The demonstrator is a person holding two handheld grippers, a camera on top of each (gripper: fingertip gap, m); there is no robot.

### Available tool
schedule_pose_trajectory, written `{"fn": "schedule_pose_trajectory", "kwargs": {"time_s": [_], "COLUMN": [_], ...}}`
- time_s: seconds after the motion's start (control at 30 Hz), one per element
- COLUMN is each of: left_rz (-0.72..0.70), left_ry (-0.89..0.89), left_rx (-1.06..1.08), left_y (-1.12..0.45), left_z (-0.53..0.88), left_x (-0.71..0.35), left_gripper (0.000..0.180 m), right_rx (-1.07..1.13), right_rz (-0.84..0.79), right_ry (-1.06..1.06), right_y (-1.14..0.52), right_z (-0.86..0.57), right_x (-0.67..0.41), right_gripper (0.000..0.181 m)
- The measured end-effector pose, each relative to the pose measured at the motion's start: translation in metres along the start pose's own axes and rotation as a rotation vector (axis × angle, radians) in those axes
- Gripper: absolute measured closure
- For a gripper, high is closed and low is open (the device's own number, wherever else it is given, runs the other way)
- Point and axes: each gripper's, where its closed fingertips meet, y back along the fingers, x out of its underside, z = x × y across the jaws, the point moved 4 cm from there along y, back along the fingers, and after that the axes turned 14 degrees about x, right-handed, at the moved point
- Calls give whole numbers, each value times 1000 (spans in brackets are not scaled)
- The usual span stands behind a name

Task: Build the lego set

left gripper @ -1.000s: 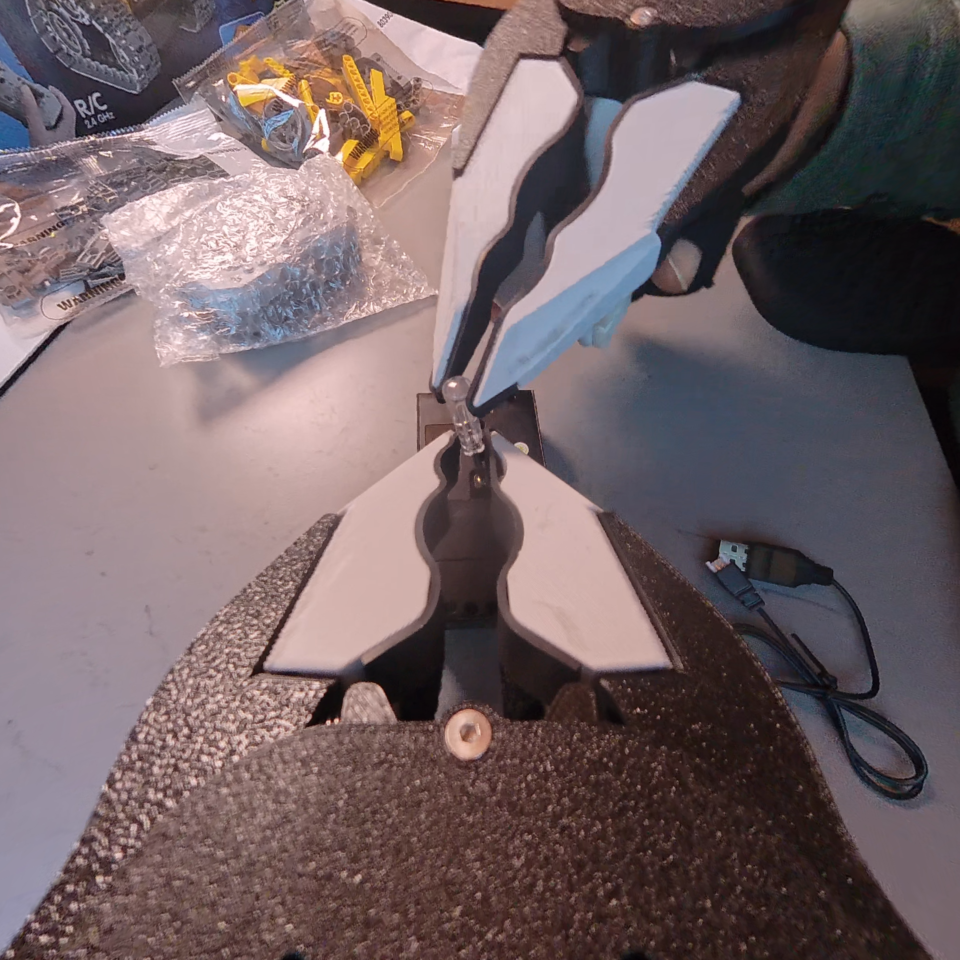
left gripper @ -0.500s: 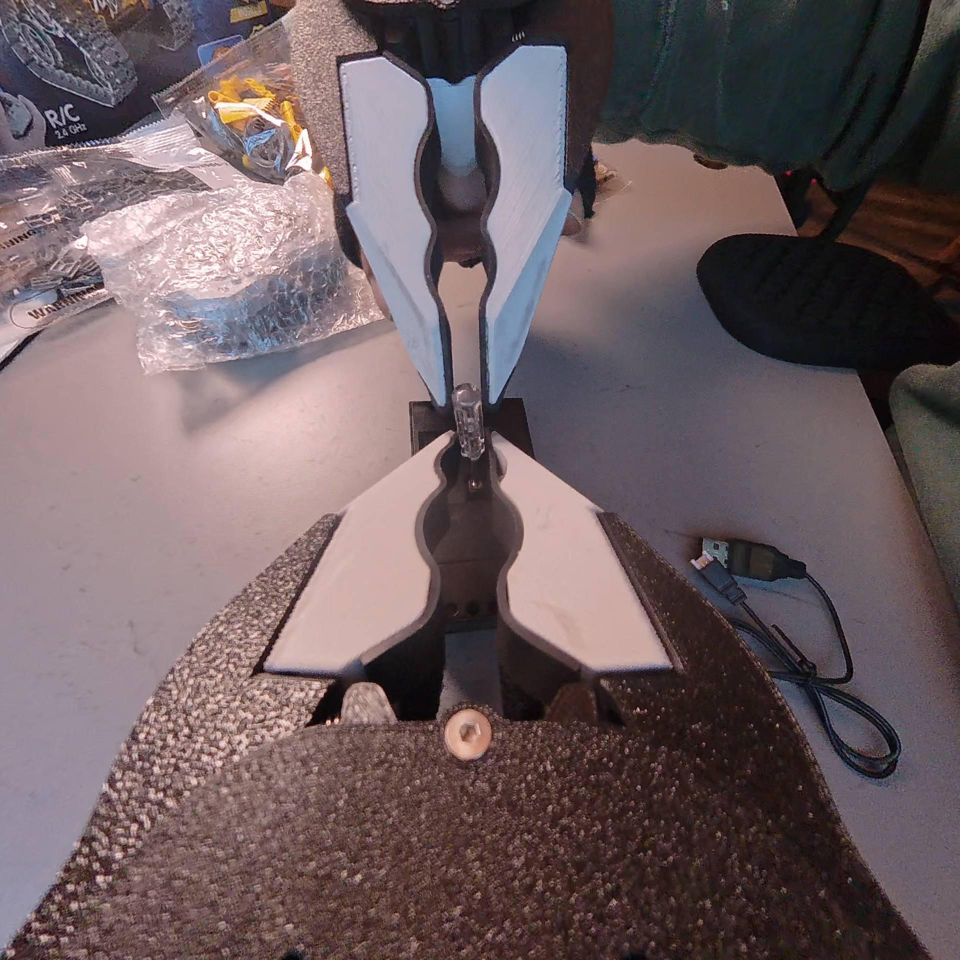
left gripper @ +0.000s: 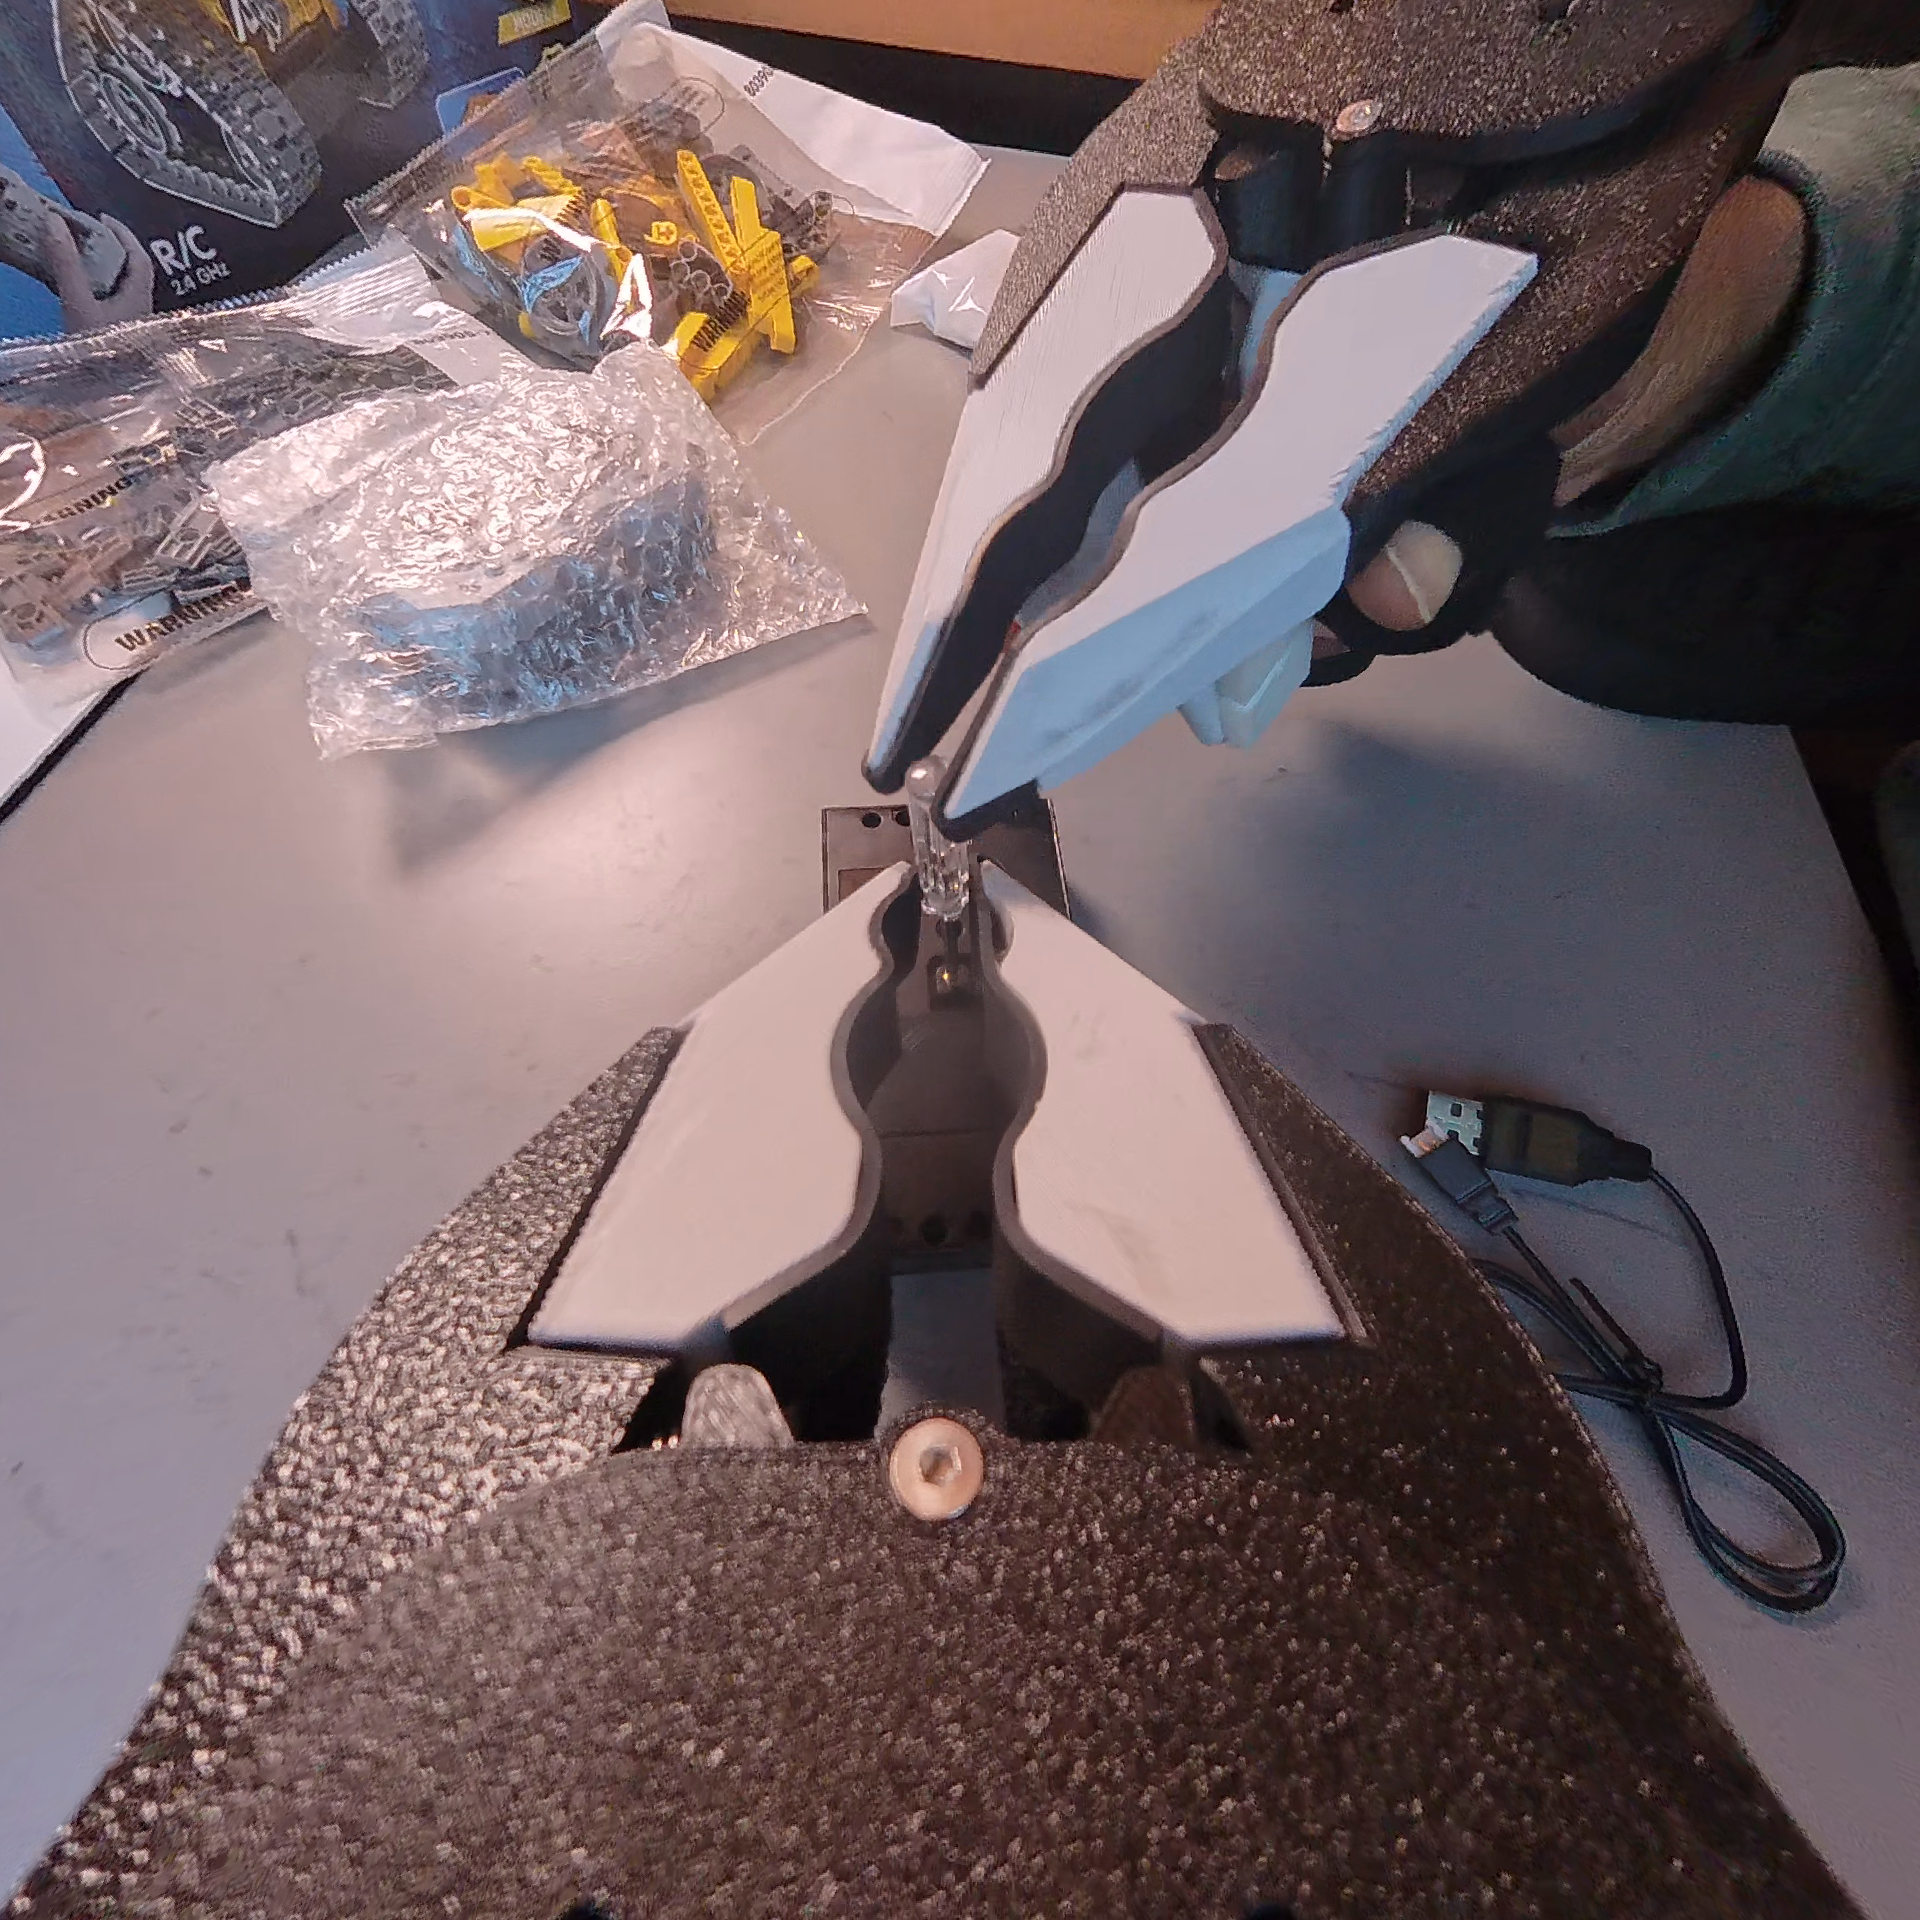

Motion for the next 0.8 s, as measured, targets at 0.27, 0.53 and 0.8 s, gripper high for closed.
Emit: {"fn": "schedule_pose_trajectory", "kwargs": {"time_s": [0.27,0.53,0.8], "left_rz": [-12,-41,-38], "left_ry": [-13,-6,4], "left_rx": [20,84,64], "left_y": [4,6,4], "left_z": [2,0,2], "left_x": [1,0,1], "left_gripper": [166,166,171], "right_rx": [-244,-706,-751], "right_rz": [36,67,70], "right_ry": [257,431,377], "right_y": [-11,-15,-18], "right_z": [-7,-11,-13], "right_x": [-6,-9,-9], "right_gripper": [174,174,174]}}
